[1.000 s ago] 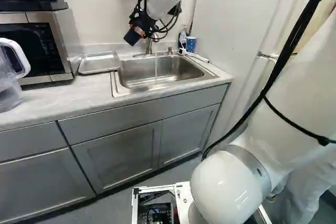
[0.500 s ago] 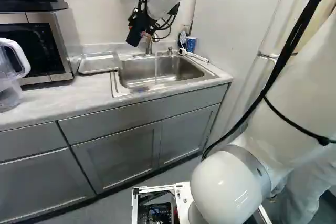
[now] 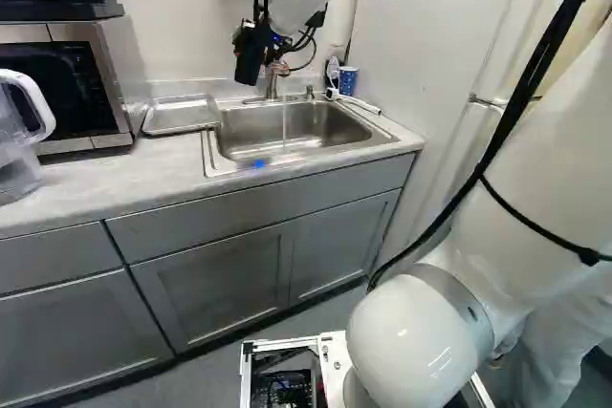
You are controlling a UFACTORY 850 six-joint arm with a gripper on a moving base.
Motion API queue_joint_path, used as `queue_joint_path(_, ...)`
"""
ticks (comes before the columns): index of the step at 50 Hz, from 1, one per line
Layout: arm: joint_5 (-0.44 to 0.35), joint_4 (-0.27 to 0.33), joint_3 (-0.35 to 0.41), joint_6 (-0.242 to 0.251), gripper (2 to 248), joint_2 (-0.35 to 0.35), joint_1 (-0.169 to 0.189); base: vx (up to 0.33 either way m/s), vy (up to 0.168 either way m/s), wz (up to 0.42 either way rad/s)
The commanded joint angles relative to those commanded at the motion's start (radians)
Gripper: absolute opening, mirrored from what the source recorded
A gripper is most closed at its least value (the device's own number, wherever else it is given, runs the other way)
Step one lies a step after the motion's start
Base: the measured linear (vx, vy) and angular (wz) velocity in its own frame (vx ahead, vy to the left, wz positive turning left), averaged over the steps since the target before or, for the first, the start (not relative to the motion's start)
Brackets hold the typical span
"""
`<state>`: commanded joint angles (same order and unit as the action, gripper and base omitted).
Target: Rinse the cup and place it in the tray
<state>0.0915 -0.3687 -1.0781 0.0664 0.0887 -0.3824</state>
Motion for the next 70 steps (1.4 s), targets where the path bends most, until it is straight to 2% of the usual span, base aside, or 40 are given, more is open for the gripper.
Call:
queue_joint_path(24,0.0,0.0,0.0,0.253,120,0.0,0.0,0.0,0.0,0.0)
queue_joint_path(48,0.0,0.0,-0.01,0.253,120,-0.01,-0.004,0.0,0.0,0.0)
queue_joint_path(70,0.0,0.0,-0.064,0.253,120,-0.066,-0.058,0.0,0.0,0.0)
